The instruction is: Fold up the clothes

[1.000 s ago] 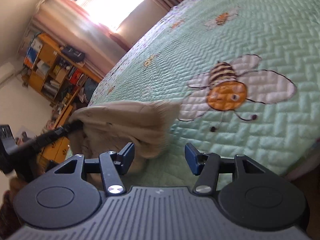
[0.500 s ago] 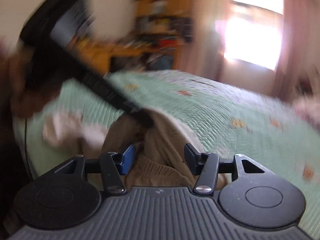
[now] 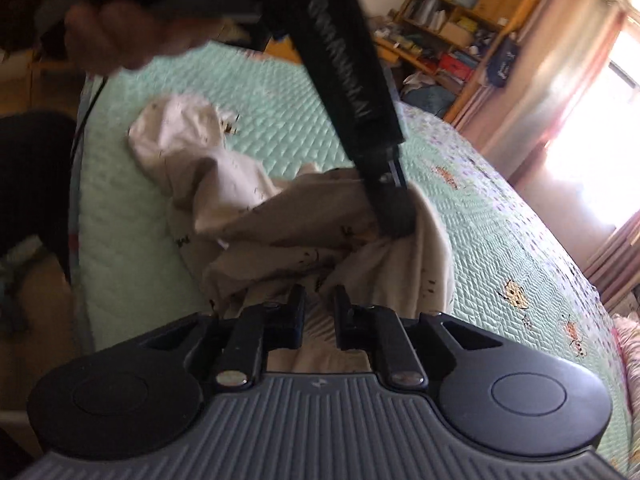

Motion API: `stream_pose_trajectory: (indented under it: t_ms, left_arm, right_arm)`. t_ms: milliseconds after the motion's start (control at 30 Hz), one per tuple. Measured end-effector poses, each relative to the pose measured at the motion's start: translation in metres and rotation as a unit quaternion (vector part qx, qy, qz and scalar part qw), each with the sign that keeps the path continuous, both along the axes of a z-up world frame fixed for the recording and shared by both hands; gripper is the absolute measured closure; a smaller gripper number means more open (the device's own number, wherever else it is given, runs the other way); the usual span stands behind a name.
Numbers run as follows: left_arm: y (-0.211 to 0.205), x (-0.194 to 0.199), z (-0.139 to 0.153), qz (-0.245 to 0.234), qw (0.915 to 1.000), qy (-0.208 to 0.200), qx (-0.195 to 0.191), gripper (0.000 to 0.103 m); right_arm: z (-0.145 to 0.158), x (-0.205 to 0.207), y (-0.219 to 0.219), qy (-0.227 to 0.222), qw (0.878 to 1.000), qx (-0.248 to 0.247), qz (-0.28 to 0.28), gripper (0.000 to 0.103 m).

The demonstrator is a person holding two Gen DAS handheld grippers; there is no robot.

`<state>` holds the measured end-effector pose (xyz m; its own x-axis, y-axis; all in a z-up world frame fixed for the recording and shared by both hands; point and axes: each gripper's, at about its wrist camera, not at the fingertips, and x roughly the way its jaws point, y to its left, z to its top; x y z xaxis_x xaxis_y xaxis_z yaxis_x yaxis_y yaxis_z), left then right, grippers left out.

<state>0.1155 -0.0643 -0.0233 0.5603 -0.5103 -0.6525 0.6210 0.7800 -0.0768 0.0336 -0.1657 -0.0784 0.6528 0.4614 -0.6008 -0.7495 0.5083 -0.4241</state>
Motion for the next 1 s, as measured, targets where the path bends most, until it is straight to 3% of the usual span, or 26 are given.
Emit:
stream_pose_trajectory:
  t_ms: [100,233,300,400,500,567,700,767,833,933,1000]
  left_arm:
    - [-0.002,-0.002,-0.001,-0.005,1.0000,0.000,0.000,0.093]
    - [-0.006,-0.005,-0.001,-0.008,1.0000,0.002,0.002,0.093]
    - [-0.008,-0.003,0.001,-0.006,1.0000,0.003,0.001,0.093]
    - [-0.007,0.000,0.005,0.002,1.0000,0.003,-0.006,0.093]
    - [0.002,0.011,0.021,0.031,0.9992,-0.013,-0.022,0.094]
    - [0.017,0.020,0.040,0.063,0.9963,-0.035,-0.048,0.103]
    - [0.058,0.028,0.076,0.133,0.9838,-0.076,-0.093,0.103]
    - [0.066,0.026,0.073,0.136,0.9853,-0.069,-0.078,0.103]
    - [0.058,0.018,0.060,0.106,0.9919,-0.053,-0.047,0.101]
    - [0.023,-0.016,0.025,0.029,0.9973,-0.061,0.031,0.081]
    - [-0.005,-0.046,-0.001,-0.033,0.9930,-0.077,0.083,0.072]
  right_arm:
    - [-0.008,0.001,-0.002,0.014,1.000,-0.023,0.008,0.074]
    - [-0.014,0.002,-0.001,0.010,0.998,-0.057,0.023,0.074]
    - [-0.018,0.001,0.001,0.009,0.997,-0.070,0.027,0.075]
    - [-0.020,-0.004,0.000,0.028,0.997,-0.069,0.031,0.089]
    - [-0.020,-0.022,-0.005,0.042,0.995,-0.076,0.044,0.094]
    - [-0.021,-0.038,-0.009,0.052,0.992,-0.097,0.058,0.095]
    - [-0.021,-0.066,-0.031,0.066,0.986,-0.143,0.053,0.095]
    - [-0.022,-0.070,-0.048,0.075,0.985,-0.151,0.030,0.096]
    - [-0.019,-0.069,-0.064,0.087,0.988,-0.127,0.001,0.099]
    - [-0.018,-0.067,-0.084,0.100,0.992,-0.068,-0.042,0.099]
    - [-0.018,-0.068,-0.091,0.108,0.992,-0.016,-0.064,0.099]
